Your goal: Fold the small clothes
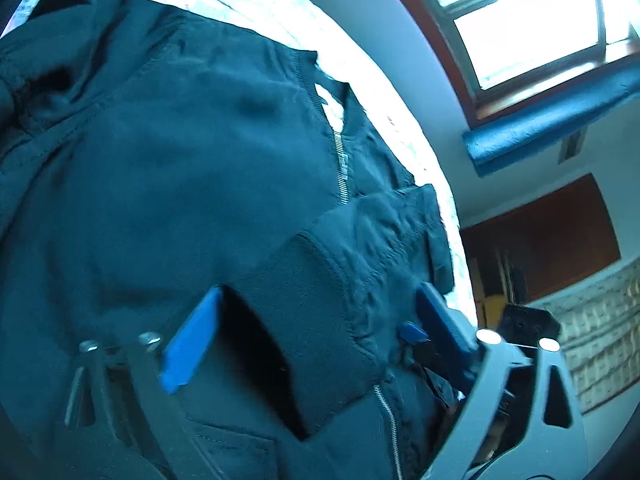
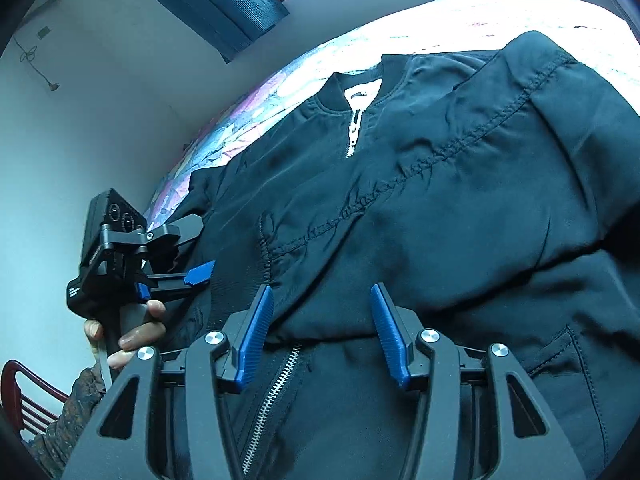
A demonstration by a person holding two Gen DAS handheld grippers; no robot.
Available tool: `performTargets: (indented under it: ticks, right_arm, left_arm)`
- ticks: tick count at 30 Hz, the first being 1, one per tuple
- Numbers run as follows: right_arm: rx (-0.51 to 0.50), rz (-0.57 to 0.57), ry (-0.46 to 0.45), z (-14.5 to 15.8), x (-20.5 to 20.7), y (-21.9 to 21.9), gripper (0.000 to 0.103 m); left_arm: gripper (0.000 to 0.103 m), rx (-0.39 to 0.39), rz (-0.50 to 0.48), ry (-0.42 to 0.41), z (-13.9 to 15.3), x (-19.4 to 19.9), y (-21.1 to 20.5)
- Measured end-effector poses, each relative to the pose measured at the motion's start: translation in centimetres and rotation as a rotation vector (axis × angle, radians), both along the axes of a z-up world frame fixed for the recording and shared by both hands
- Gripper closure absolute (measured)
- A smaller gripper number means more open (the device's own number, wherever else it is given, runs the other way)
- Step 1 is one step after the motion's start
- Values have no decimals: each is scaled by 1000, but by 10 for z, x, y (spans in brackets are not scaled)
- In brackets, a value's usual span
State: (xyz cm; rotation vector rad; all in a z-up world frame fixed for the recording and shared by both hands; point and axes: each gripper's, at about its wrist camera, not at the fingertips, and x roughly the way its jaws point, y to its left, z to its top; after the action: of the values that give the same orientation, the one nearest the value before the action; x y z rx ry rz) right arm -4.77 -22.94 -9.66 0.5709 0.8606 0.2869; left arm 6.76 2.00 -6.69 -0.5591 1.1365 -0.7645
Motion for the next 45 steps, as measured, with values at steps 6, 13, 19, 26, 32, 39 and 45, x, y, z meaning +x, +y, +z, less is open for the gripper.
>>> performTargets:
  ticks: [6, 13, 19, 26, 32, 39, 45]
  right_arm:
    - [47, -8, 22, -9, 1, -4, 48]
    - [55, -13, 14, -10, 0, -5, 48]
    - [45, -16, -7, -5, -5, -8, 48]
    - [35, -31, -56, 14, -14, -21, 48]
    - [37, -144, -93, 30, -19, -75, 48]
    - [90, -403, 7, 26, 12, -200, 48]
    - [88, -408, 90, 33, 91, -229, 48]
  left_arm:
    - [25, 30, 3, 0, -10, -6, -10]
    - [88, 168, 90, -8, -9, -11, -8]
    - [95, 233, 126, -94, 10, -14, -6]
    - [95, 355, 220, -160, 25, -3, 26]
    - [94, 348, 254, -86, 4, 8, 47]
    - [94, 386, 248, -118, 5, 3, 43]
    - [94, 401, 254, -121, 6, 3, 40]
